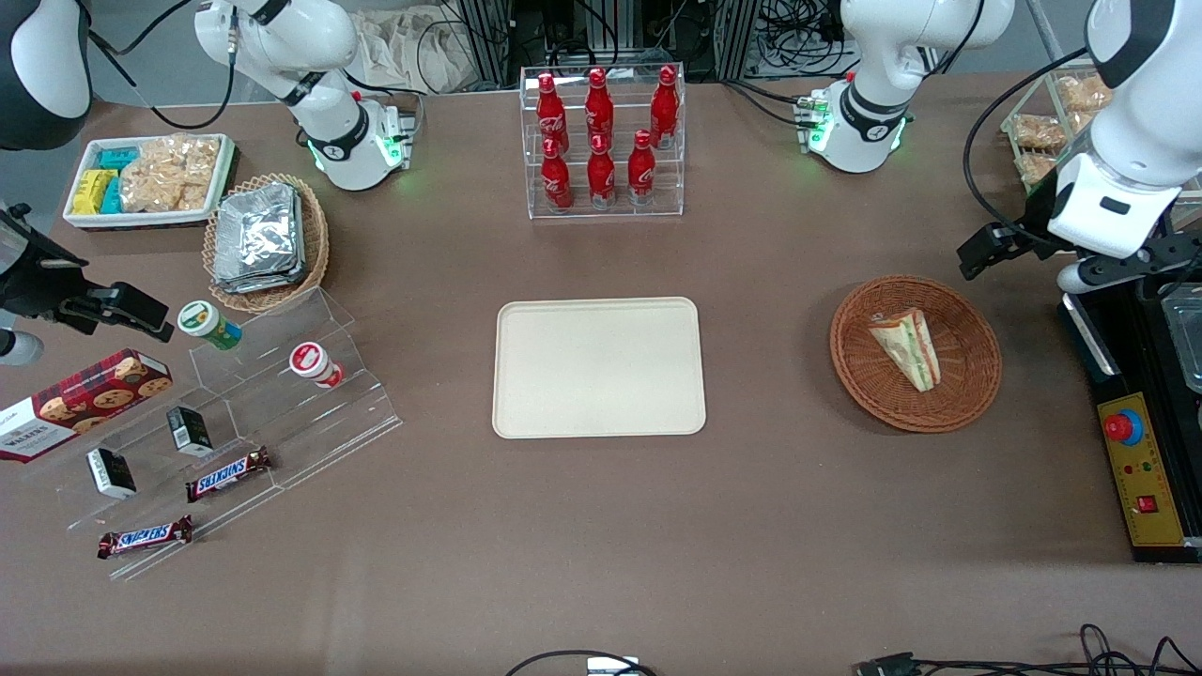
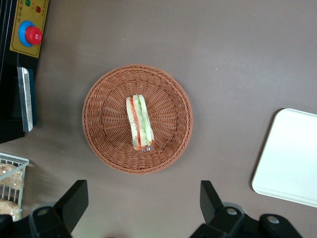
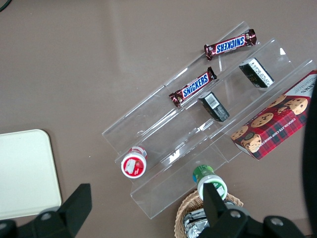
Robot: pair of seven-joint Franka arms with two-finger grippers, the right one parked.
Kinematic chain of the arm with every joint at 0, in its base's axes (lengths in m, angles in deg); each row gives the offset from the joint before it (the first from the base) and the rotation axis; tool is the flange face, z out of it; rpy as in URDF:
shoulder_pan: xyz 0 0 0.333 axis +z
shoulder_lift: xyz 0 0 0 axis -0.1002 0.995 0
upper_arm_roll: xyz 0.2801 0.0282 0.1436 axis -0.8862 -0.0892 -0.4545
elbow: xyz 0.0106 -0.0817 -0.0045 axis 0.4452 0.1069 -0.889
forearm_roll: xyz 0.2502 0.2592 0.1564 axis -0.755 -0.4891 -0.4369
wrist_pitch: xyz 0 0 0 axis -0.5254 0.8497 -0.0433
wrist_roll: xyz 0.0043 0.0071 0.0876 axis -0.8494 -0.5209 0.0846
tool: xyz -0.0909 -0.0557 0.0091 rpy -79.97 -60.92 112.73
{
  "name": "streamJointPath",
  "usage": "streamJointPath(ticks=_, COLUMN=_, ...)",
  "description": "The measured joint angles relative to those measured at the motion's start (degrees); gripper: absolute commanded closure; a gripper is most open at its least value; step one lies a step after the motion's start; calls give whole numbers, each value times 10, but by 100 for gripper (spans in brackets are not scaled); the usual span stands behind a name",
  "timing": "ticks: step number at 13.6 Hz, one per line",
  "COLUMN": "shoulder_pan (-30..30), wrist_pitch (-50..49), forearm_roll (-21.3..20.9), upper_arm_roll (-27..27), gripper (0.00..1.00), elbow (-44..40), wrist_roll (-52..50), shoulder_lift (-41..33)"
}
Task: Place sandwich from basket to tray
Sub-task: 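Move the left gripper over the wrapped sandwich in the wicker basket, then lower the left gripper and close it on the wrapped sandwich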
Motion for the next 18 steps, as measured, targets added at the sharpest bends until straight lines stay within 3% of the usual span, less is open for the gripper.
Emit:
streamJointPath(ticks=6, shoulder_pan=-6, wrist_pitch=-11, forearm_roll=0, upper_arm_roll=0, gripper=0, elbow=1, wrist_roll=12, shoulder_lift=0)
streamJointPath(ticks=9, shoulder_pan=-6, wrist_pitch=12, forearm_roll=-1, upper_arm_roll=-2, gripper=0, elbow=51, wrist_roll=8, shoulder_lift=2)
streamJointPath(ticks=14, shoulder_pan=0, wrist_pitch=235, forearm_roll=-3, upper_arm_roll=-38, gripper=0, elbow=217, wrist_roll=-4, shoulder_lift=24)
streamJointPath(ticks=18, shoulder_pan=5, wrist_pitch=374, forearm_roll=-1, upper_arm_roll=-53, gripper=0, elbow=280, wrist_roll=-6, shoulder_lift=92)
